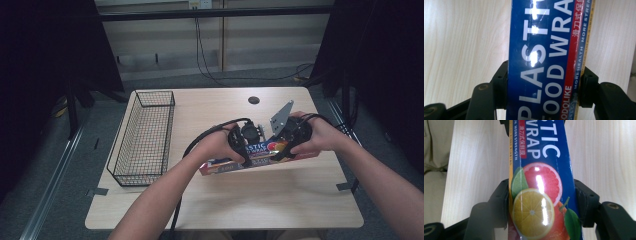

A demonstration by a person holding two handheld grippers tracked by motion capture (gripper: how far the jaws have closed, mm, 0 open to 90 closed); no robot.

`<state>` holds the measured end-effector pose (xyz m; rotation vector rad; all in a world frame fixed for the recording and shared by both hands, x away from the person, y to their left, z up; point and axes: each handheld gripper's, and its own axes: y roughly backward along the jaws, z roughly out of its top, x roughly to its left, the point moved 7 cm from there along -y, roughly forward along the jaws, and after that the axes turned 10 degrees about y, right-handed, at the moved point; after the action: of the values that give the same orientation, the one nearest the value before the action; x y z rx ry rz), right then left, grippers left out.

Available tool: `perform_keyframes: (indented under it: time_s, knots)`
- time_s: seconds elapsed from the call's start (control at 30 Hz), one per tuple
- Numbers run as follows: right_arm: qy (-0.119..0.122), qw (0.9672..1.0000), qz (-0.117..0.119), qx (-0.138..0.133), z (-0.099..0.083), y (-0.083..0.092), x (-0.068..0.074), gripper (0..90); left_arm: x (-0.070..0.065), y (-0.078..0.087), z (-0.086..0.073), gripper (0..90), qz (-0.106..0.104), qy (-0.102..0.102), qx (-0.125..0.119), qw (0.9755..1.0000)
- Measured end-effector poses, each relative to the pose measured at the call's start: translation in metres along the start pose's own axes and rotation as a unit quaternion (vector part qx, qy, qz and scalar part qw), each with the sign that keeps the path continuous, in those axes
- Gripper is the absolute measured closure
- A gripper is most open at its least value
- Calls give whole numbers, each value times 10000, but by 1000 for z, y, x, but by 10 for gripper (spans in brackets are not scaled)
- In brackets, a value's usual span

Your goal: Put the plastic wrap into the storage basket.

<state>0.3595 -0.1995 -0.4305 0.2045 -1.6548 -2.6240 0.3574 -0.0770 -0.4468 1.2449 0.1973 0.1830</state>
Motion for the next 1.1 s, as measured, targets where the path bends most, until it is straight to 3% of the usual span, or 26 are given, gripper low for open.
perform_keyframes:
  time_s: [0.13, 0.23, 0.27, 0.37, 0.43, 0.53, 0.63, 0.67, 0.83, 0.9, 1.1]
  knots:
    - [-142, 9998, -142, -75, 1, -2, -1, 294, 1, 1, -5, 431, 1, 20, 102, 9999]
    - [-211, 9995, -182, -121, 1, -2, -1, 265, 3, 0, -8, 433, 34, 181, 57, 9998]
    - [-280, 9989, -360, -115, -3, 0, -4, 190, 5, 1, -11, 433, 36, 295, 40, 9995]
    - [-402, 9982, -410, -186, -8, 2, -6, 138, 12, 5, -17, 433, 75, 441, 123, 9989]
    - [-550, 9967, -567, -177, -12, 5, -10, 68, 16, 8, -21, 433, 169, 554, 130, 9982]
    - [-803, 9936, -689, -387, -15, 11, -15, 14, 21, 13, -27, 432, 157, 681, 145, 9975]
    - [-927, 9914, -827, -410, -18, 15, -18, 7, 24, 17, -30, 433, 173, 822, 193, 9963]
    - [-987, 9904, -884, -391, -21, 17, -20, 8, 27, 20, -33, 433, 185, 959, 208, 9950]
    - [-1214, 9856, -1106, -396, -28, 18, -23, 10, 34, 28, -43, 433, 191, 1156, 221, 9929]
    - [-1301, 9839, -1162, -386, -31, 18, -24, 12, 37, 31, -47, 433, 287, 1201, 233, 9921]
    - [-1383, 9823, -1207, -369, -32, 15, -22, 12, 43, 38, -57, 433, 304, 1647, 151, 9858]
